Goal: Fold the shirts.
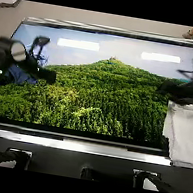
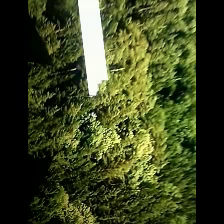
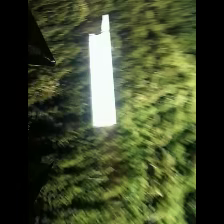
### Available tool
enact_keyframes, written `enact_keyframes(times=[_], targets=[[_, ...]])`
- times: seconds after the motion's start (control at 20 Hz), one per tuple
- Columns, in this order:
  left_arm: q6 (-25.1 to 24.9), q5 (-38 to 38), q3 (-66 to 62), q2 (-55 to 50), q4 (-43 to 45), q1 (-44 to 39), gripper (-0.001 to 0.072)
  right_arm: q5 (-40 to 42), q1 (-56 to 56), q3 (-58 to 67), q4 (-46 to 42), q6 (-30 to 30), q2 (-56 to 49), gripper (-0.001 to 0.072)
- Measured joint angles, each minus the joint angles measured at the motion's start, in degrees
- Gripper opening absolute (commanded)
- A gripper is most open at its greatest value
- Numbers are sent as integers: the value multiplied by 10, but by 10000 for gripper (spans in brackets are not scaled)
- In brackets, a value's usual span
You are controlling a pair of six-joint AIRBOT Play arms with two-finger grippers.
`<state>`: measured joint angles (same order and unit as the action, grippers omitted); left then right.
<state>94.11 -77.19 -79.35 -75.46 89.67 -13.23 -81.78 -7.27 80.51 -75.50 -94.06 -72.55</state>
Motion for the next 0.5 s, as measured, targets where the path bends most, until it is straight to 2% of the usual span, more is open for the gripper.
enact_keyframes(times=[0.2, 0.5], targets=[[34, 55, 79, 43, 4, -2, 669, -14, 43, -24, -11, -21, -11, 676], [45, 77, 103, 56, 6, -3, 669, -20, 57, -32, -18, -28, -14, 676]])
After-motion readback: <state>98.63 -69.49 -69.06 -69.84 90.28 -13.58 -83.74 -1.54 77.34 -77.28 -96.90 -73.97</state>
